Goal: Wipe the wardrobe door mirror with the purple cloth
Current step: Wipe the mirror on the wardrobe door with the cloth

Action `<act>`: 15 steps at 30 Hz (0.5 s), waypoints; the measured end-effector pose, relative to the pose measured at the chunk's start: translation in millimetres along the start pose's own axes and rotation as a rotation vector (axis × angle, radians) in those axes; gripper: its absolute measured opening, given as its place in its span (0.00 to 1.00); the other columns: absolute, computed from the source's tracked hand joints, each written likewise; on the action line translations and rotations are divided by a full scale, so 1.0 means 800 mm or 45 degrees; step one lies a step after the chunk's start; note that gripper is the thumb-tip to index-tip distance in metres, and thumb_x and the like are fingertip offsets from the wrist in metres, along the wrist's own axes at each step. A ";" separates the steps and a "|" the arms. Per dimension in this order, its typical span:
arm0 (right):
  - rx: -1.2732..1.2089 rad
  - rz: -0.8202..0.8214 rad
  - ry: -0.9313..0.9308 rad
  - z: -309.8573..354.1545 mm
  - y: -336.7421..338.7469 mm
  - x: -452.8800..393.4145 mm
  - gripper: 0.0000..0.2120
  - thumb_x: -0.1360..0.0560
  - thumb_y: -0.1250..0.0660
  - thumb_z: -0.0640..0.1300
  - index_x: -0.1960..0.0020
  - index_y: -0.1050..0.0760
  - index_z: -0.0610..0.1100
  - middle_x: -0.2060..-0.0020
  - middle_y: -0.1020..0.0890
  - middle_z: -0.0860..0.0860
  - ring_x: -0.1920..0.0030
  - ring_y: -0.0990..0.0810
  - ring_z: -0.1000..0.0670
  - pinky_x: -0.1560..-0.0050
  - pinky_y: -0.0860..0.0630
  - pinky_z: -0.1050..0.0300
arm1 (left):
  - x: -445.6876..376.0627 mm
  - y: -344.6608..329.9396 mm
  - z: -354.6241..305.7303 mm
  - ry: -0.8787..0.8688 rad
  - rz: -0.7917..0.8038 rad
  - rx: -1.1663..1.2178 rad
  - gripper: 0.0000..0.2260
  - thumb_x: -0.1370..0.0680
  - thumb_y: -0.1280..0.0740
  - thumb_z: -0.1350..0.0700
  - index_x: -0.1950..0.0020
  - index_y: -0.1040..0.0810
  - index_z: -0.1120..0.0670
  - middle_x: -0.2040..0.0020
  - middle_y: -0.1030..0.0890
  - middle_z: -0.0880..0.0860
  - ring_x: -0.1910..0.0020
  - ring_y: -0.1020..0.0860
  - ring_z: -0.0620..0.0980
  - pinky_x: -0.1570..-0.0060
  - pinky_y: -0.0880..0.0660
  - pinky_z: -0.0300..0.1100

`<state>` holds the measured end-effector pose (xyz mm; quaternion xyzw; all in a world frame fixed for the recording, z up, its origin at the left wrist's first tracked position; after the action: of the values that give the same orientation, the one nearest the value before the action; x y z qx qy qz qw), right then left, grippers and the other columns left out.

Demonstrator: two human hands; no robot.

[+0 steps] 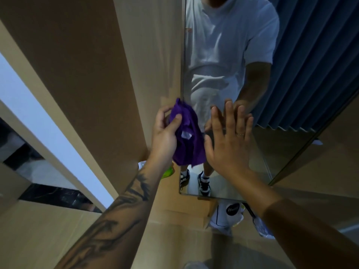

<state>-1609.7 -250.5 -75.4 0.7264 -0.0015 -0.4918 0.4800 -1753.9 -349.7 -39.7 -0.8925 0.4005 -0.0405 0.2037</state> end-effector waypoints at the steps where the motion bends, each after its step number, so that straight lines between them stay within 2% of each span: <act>1: 0.000 0.006 -0.006 0.001 0.000 0.000 0.39 0.19 0.38 0.55 0.15 0.52 0.47 0.17 0.54 0.41 0.18 0.52 0.33 0.20 0.53 0.30 | 0.006 0.007 0.016 0.061 -0.002 -0.023 0.10 0.18 0.35 0.62 0.42 0.23 0.48 0.54 0.14 0.46 0.55 0.16 0.49 0.53 0.19 0.44; 5: 0.028 0.008 0.013 0.000 -0.003 0.001 0.39 0.19 0.37 0.55 0.15 0.52 0.48 0.17 0.54 0.41 0.18 0.53 0.34 0.20 0.54 0.31 | 0.013 0.017 0.040 0.140 -0.032 -0.086 0.11 0.17 0.38 0.66 0.39 0.24 0.54 0.56 0.15 0.50 0.55 0.19 0.54 0.54 0.22 0.47; 8: 0.056 -0.008 0.015 -0.001 -0.007 0.002 0.39 0.20 0.36 0.55 0.15 0.50 0.47 0.17 0.51 0.39 0.18 0.53 0.34 0.20 0.56 0.32 | 0.001 0.003 0.017 0.072 -0.024 -0.036 0.11 0.18 0.37 0.65 0.41 0.23 0.51 0.53 0.15 0.50 0.54 0.18 0.54 0.54 0.21 0.47; 12: 0.017 -0.024 -0.001 0.002 -0.011 0.004 0.39 0.21 0.35 0.55 0.16 0.47 0.45 0.18 0.49 0.38 0.19 0.51 0.32 0.21 0.52 0.29 | -0.012 -0.008 -0.013 -0.091 0.004 0.029 0.11 0.18 0.35 0.64 0.42 0.22 0.48 0.47 0.16 0.53 0.49 0.19 0.54 0.51 0.20 0.45; 15: 0.008 -0.033 -0.018 0.004 -0.012 0.007 0.38 0.21 0.36 0.56 0.16 0.46 0.45 0.18 0.48 0.38 0.19 0.50 0.32 0.21 0.51 0.29 | -0.007 0.001 0.006 -0.060 0.024 -0.022 0.12 0.18 0.35 0.63 0.42 0.22 0.46 0.47 0.15 0.50 0.48 0.18 0.54 0.48 0.20 0.48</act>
<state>-1613.6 -250.6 -86.2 0.7245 0.0031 -0.5029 0.4714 -1757.2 -344.6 -43.9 -0.8910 0.4044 -0.0140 0.2058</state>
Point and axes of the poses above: each hand's wrist, its own x-axis away from the middle knuckle, its own y-axis out of the back of the hand, z = x × y, the point moved 2 cm from there along -x, towards the middle knuckle
